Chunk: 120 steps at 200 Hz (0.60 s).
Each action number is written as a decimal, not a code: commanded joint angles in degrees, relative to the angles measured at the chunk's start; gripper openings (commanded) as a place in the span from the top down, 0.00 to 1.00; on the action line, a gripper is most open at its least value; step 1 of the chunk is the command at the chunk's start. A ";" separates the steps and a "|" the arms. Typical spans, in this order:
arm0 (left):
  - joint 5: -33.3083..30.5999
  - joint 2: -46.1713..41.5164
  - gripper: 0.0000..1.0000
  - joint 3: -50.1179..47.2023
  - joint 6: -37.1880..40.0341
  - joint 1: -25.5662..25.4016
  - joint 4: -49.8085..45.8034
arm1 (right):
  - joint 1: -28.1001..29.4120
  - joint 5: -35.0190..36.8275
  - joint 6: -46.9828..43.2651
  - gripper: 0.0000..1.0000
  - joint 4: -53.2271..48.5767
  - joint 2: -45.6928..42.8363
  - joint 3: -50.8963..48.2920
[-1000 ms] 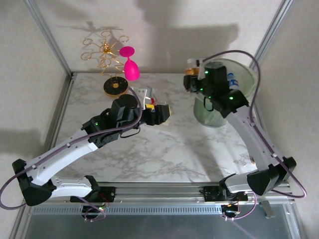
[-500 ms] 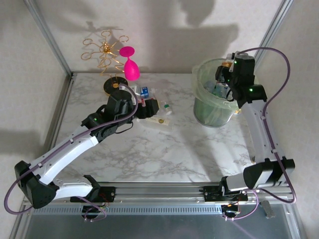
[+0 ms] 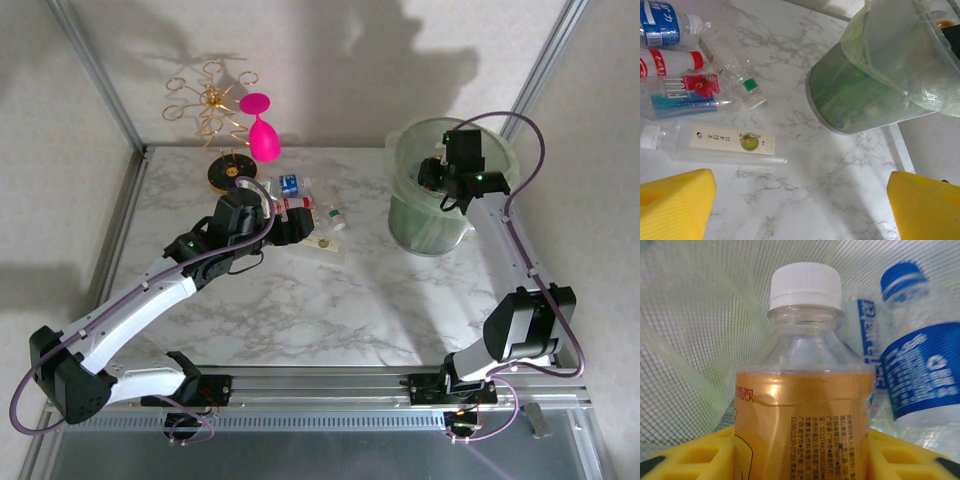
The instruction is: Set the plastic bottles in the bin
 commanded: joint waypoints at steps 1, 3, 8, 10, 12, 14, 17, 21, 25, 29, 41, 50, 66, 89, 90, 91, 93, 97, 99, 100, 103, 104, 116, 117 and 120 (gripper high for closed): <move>1.26 -0.31 0.12 -0.59 -0.97 0.36 1.53 | 0.88 1.29 0.52 0.49 -0.68 0.84 -2.13; 1.26 -0.31 0.12 -0.64 -0.99 0.35 1.53 | 0.90 1.35 0.52 0.49 -0.59 0.81 -2.23; 1.26 -0.31 0.12 -0.76 -1.05 0.36 1.60 | 0.96 1.38 0.51 0.47 -0.53 0.72 -2.41; 1.26 -0.31 0.12 -0.79 -1.08 0.40 1.64 | 0.96 1.46 0.52 0.46 -0.53 0.76 -2.45; 1.26 -0.31 0.12 -0.89 -1.11 0.40 1.67 | 0.90 1.53 0.52 0.45 -0.49 0.86 -2.46; 1.26 -0.31 0.12 -0.87 -1.11 0.36 1.68 | 0.94 1.61 0.52 0.45 -0.53 0.84 -2.47; 1.26 -0.24 0.12 -0.86 -1.11 0.40 1.65 | 0.94 1.75 0.52 0.43 -0.61 0.85 -2.47; 1.26 -0.19 0.12 -0.86 -1.08 0.39 1.64 | 0.92 2.06 0.43 0.41 -0.75 0.92 -2.32; 1.26 -0.17 0.12 -0.78 -1.09 0.34 1.55 | 0.94 2.30 0.43 0.38 -0.87 0.92 -2.15; 1.26 -0.22 0.12 -0.77 -1.08 0.40 1.54 | 0.92 2.59 0.39 0.35 -1.04 0.97 -1.87; 1.00 -0.19 0.12 -0.46 -0.92 0.40 1.34 | 0.89 3.32 0.34 0.28 -1.48 0.68 -0.97; 0.70 -0.24 0.12 -0.13 -0.70 0.41 1.11 | 0.92 3.88 0.42 0.24 -1.53 0.22 -0.27; 0.06 -0.35 0.12 0.39 -0.23 0.41 0.51 | 0.96 4.86 0.43 0.21 -1.68 -0.71 1.14; -0.73 -0.39 0.12 0.52 0.14 0.46 0.34 | 1.03 6.23 0.30 0.21 -1.56 -1.77 2.74; -0.75 -0.39 0.12 0.53 0.14 0.43 0.37 | 1.04 6.26 0.28 0.21 -1.50 -1.80 2.82; -0.75 -0.39 0.12 0.54 0.14 0.42 0.38 | 1.04 6.41 0.27 0.21 -1.52 -1.78 2.90; -0.76 -0.40 0.12 0.54 0.14 0.41 0.37 | 1.04 6.59 0.19 0.22 -1.57 -1.76 3.00; -0.76 -0.38 0.12 0.50 0.14 0.43 0.35 | 1.02 6.88 0.09 0.22 -1.54 -1.76 3.26; -0.76 -0.37 0.12 0.47 0.14 0.41 0.38 | 1.04 6.97 0.02 0.22 -1.53 -1.75 3.36; -0.76 -0.38 0.12 0.46 0.10 0.41 0.39 | 1.00 6.98 0.00 0.22 -1.53 -1.79 3.43; -0.76 -0.37 0.12 0.46 0.06 0.38 0.39 | 0.97 7.08 -0.11 0.22 -1.65 -1.70 3.61; -0.76 -0.38 0.12 0.41 0.06 0.40 0.44 | 1.01 7.08 -0.10 0.22 -1.68 -1.63 3.65; -0.67 -0.44 0.12 0.26 0.06 0.45 0.47 | 0.97 7.55 -0.18 0.23 -1.84 -1.49 4.29; -0.67 -0.42 0.12 0.27 0.06 0.47 0.43 | 1.01 7.58 -0.18 0.23 -1.86 -1.49 4.29; -0.72 -0.43 0.12 0.28 0.06 0.40 0.40 | 0.99 7.59 -0.18 0.24 -1.81 -1.44 4.41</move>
